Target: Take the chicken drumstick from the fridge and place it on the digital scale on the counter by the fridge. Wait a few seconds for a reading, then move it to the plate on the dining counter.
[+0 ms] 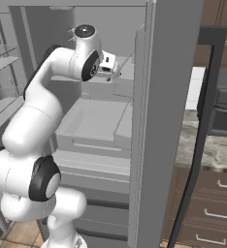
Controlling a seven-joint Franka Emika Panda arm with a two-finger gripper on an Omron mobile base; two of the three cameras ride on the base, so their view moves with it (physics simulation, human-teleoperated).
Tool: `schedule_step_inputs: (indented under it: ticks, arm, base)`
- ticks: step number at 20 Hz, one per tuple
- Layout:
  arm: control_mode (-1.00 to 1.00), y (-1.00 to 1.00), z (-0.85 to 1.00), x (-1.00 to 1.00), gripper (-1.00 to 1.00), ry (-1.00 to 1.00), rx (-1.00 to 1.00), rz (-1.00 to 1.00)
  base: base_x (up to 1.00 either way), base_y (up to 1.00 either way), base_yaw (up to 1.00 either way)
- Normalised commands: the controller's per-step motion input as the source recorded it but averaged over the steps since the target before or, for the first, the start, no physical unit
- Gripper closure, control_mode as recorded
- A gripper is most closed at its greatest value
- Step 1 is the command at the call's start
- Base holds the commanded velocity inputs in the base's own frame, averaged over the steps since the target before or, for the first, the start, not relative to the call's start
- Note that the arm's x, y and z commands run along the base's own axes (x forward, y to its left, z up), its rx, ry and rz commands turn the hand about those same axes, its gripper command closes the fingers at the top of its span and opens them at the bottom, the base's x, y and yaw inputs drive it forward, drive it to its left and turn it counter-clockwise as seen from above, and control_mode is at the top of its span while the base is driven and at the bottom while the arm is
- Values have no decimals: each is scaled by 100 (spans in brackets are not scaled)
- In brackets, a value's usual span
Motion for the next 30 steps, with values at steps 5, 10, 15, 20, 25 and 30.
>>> schedule_step_inputs:
  ticks: [5, 10, 15, 20, 25, 30]
  arm:
    - [-100, 0, 3, 58, -100, -22, 0, 0]
    - [-100, 0, 0, 75, -100, -12, -3, 0]
    - [-100, -1, 0, 75, -100, 0, -4, 0]
    - [-100, -5, 0, 76, -100, 3, -2, 0]
    - [-100, -7, -5, 62, -100, 6, -2, 0]
    - [-100, -3, -15, 50, -100, 6, -2, 0]
  base:
    - [0, 0, 0]
    - [0, 0, 0]
    - [0, 0, 0]
    - [0, 0, 0]
    - [0, 0, 0]
    - [0, 0, 0]
